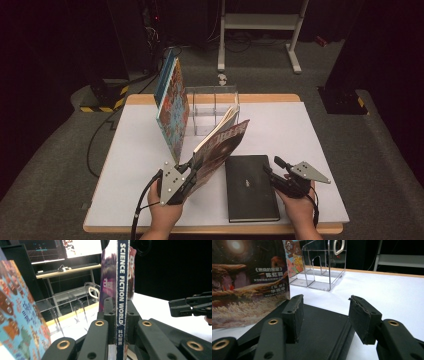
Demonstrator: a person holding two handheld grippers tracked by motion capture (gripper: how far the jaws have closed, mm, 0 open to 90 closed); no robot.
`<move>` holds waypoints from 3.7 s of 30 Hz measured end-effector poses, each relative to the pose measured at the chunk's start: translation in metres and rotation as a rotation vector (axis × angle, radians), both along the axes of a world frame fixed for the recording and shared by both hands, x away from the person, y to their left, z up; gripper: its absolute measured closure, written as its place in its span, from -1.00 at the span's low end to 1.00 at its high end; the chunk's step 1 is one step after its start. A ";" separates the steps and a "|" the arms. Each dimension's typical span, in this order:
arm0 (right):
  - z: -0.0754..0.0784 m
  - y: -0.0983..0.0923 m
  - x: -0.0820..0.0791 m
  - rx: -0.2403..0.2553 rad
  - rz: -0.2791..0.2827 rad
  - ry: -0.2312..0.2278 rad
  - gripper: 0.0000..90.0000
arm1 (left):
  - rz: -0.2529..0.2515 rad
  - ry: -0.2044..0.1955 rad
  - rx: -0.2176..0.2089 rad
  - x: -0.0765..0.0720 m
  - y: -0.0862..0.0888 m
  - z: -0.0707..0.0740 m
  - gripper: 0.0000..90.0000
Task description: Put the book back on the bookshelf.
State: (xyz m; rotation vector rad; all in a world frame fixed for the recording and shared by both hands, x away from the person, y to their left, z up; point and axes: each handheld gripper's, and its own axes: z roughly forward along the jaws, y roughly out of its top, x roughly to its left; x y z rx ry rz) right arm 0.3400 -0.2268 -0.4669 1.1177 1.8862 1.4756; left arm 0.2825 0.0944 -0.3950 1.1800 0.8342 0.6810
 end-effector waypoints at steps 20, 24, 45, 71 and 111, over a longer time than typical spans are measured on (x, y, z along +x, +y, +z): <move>0.001 -0.003 -0.001 0.008 -0.006 -0.004 0.04 | -0.009 -0.019 -0.069 0.046 0.001 0.008 0.86; -0.001 -0.003 -0.001 0.004 -0.003 -0.001 0.03 | -0.035 -0.004 -0.085 0.041 0.010 0.002 0.85; -0.005 0.001 -0.003 -0.028 -0.001 0.007 0.02 | -0.066 0.084 -0.057 0.028 0.027 -0.006 0.73; -0.005 0.004 -0.006 -0.031 0.023 0.000 0.01 | -0.032 0.117 -0.028 0.057 0.005 0.013 0.81; -0.003 -0.001 -0.006 -0.004 0.023 -0.008 0.02 | 0.217 0.083 -0.071 0.094 0.014 0.044 0.86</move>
